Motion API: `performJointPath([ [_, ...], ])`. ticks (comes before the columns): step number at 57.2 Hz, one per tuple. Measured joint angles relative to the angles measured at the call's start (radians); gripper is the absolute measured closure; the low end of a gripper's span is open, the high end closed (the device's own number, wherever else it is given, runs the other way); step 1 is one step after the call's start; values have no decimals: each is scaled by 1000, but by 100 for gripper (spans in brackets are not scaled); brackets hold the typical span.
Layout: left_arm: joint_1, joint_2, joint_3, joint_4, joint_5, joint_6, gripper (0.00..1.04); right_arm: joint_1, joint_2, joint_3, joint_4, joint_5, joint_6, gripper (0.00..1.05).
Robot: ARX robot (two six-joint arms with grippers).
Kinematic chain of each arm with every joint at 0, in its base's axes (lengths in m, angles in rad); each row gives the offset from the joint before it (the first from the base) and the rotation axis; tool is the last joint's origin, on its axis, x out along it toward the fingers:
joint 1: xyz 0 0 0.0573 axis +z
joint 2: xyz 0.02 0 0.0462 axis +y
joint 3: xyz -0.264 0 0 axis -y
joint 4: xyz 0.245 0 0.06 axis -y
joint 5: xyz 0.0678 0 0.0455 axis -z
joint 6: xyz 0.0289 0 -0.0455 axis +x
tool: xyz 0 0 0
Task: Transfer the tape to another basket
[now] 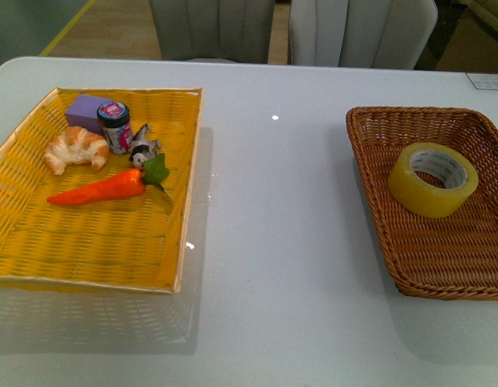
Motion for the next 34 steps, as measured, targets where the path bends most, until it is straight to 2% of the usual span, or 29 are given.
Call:
performJointPath([
  [16,0,0,0,0,0,0,103,0,-2,0,-2,0,-2,101],
  [34,0,0,0,0,0,0,45,0,-2,0,-2,0,-2,44],
])
